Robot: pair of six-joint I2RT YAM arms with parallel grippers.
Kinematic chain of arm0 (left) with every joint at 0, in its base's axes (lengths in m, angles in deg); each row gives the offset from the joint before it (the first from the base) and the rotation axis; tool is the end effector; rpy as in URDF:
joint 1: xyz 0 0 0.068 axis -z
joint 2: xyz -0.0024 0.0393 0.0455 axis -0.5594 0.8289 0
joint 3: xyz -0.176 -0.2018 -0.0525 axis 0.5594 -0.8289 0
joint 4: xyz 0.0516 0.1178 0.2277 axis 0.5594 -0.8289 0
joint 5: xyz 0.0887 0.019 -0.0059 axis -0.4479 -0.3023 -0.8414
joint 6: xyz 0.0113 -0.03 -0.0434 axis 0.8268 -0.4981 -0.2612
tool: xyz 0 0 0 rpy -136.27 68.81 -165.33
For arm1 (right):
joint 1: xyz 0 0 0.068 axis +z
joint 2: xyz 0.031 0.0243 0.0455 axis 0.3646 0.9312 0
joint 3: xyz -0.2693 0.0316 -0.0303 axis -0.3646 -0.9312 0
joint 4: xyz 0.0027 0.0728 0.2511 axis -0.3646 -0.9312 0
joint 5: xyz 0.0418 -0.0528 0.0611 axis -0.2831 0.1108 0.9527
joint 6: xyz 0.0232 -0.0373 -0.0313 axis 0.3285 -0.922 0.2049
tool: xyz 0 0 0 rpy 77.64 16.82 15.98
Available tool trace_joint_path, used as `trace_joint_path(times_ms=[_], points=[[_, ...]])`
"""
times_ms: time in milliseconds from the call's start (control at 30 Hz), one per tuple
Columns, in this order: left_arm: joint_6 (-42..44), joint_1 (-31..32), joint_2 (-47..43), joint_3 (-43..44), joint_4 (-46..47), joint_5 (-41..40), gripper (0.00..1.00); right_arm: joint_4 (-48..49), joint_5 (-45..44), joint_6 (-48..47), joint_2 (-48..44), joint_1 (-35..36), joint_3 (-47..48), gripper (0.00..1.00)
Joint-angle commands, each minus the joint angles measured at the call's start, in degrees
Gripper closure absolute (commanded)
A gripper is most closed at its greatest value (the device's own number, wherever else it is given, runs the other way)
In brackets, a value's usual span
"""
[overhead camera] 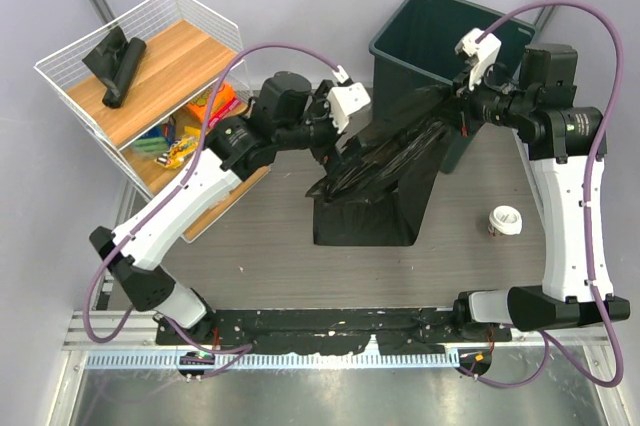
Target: Put the trash bags into the trash bin
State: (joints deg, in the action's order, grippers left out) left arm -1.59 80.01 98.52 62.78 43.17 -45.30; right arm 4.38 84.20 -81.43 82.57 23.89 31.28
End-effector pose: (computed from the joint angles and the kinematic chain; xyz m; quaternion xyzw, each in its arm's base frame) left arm 0.2192 -0.2409 0.4523 0.4745 0.6930 -0.2629 0.4748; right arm 0.2253 0.0312 0.4954 -0.3282 0.7669 0.1859 0.5191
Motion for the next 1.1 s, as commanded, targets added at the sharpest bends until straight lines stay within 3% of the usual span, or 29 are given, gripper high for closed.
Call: trace_joint_path(times_ms=[0, 233, 367, 467, 600, 633, 667, 767, 800, 833, 900, 967, 1067], points=[[4.12, -0.29, 2.33, 7.81, 4.68, 0.37, 0.00, -2.84, 3.50, -3.07, -1.98, -0.13, 1.96, 0.99], [3.07, -0.29, 9.62, 16.60, 0.90, 8.19, 0.00, -4.52, 5.43, -4.04, -1.89, -0.22, 1.26, 0.99], [2.72, -0.29, 12.09, 19.16, -1.91, 11.97, 0.12, -4.87, 5.96, -3.86, -1.81, -0.22, 1.61, 0.99], [2.80, -0.21, 11.66, 17.06, -2.09, 14.96, 0.18, -5.14, 5.79, -3.86, -1.63, -0.13, 2.05, 0.99], [3.59, -0.29, 11.04, 14.51, -2.62, 16.02, 0.32, -5.40, 5.44, -4.21, -1.45, -0.13, 2.05, 0.99], [3.86, -0.29, 10.95, 14.07, -3.05, 16.81, 0.36, -5.40, 5.26, -4.13, -1.54, -0.22, 1.96, 0.99], [4.12, -0.29, 10.78, 13.63, -3.32, 17.34, 0.47, -5.32, 5.26, -4.13, -1.72, -0.22, 1.61, 0.99], [4.21, -0.29, 10.60, 13.10, -3.50, 16.29, 0.93, -5.23, 5.35, -4.04, -1.98, -0.13, 0.91, 0.99], [4.12, -0.29, 10.51, 13.18, -3.50, 15.85, 1.00, -5.31, 5.43, -4.13, -2.16, -0.13, 0.64, 0.98], [4.30, -0.29, 10.43, 13.27, -3.67, 15.59, 1.00, -5.84, 5.87, -4.65, -2.16, -0.13, 0.73, 0.94], [4.39, -0.29, 10.42, 13.80, -3.94, 15.15, 1.00, -7.24, 7.10, -5.35, -2.07, -0.22, 1.43, 0.67], [4.12, -0.21, 11.12, 15.29, -4.72, 14.62, 1.00, -8.12, 8.51, -5.62, -1.72, 0.04, 2.48, 0.51], [3.51, -0.12, 12.79, 18.28, -6.66, 15.32, 1.00, -8.39, 10.00, -5.45, -1.28, 0.48, 4.15, 0.38]])
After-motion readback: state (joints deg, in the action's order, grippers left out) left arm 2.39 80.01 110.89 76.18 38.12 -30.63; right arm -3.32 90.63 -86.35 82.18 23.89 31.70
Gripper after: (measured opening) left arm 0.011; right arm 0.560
